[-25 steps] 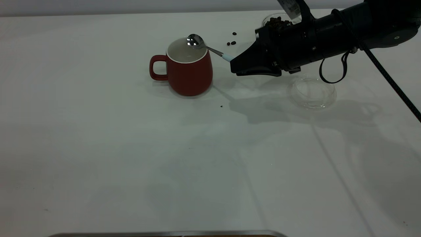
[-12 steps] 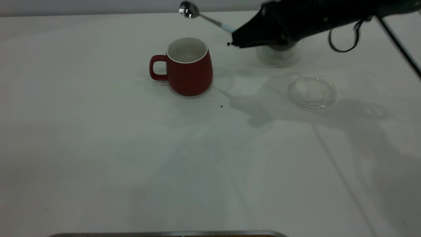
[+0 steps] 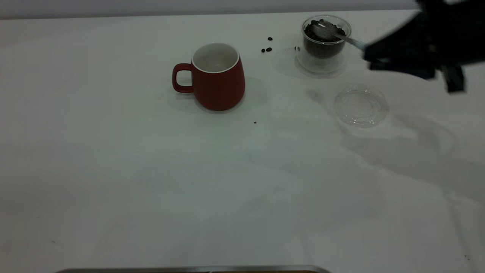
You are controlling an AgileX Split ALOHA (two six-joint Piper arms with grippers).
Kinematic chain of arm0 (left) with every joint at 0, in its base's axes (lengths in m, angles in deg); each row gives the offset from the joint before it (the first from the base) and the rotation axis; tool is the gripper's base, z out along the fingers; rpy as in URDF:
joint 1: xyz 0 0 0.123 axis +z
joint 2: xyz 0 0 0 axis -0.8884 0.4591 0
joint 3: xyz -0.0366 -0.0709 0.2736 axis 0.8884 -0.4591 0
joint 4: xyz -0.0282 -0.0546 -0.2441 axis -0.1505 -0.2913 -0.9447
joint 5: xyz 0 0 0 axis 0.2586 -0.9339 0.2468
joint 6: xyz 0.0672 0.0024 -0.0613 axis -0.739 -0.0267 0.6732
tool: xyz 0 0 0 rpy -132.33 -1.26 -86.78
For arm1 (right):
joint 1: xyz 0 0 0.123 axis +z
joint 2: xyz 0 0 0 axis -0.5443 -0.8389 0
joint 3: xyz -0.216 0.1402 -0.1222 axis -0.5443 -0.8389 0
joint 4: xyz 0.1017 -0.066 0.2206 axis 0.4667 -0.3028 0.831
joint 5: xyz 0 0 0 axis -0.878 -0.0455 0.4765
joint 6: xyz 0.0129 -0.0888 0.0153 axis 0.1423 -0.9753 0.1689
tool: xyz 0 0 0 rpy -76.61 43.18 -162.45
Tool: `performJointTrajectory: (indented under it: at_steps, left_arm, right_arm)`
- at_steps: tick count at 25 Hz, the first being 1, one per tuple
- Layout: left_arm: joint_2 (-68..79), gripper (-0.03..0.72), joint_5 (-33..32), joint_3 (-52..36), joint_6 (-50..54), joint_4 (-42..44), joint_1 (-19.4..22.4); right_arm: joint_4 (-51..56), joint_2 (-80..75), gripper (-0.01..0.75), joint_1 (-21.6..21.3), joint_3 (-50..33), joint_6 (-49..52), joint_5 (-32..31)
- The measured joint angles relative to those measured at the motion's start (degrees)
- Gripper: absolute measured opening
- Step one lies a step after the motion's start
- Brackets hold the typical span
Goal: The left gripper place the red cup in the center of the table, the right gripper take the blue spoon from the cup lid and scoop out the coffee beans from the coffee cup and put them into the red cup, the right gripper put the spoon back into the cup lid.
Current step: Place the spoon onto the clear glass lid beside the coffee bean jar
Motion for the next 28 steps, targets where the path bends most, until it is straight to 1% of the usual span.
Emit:
performJointTrajectory:
  at_steps: [5, 8, 10, 15, 19, 28]
  left_arm:
    - [0.00, 0.587, 0.00, 0.00, -0.01, 0.00, 0.00]
    - [0.00, 0.587, 0.00, 0.00, -0.01, 0.00, 0.00]
    - [0.00, 0.587, 0.00, 0.00, -0.01, 0.00, 0.00]
    - [0.00, 0.587, 0.00, 0.00, -0.01, 0.00, 0.00]
    - [0.00, 0.587, 0.00, 0.00, -0.01, 0.00, 0.00]
    - [0.00, 0.587, 0.00, 0.00, -0.01, 0.00, 0.00]
  right_arm:
    - [0.25, 0.00, 0.113, -7.77, -6.31, 1.21, -1.85]
    - [0.19, -1.26, 0.113, -11.26, -6.75, 1.94, -2.54]
    - [-0.16, -3.04, 0.113, -12.56, -6.57, 2.69, -3.10]
    - [-0.47, -9.32, 0.113, -14.24, -4.31, 3.50, -6.31]
    - [-0.84, -13.97, 0.113, -15.61, -2.44, 3.55, -7.73]
    - [-1.29, -21.15, 0.113, -15.58, 1.68, 3.21, -9.50]
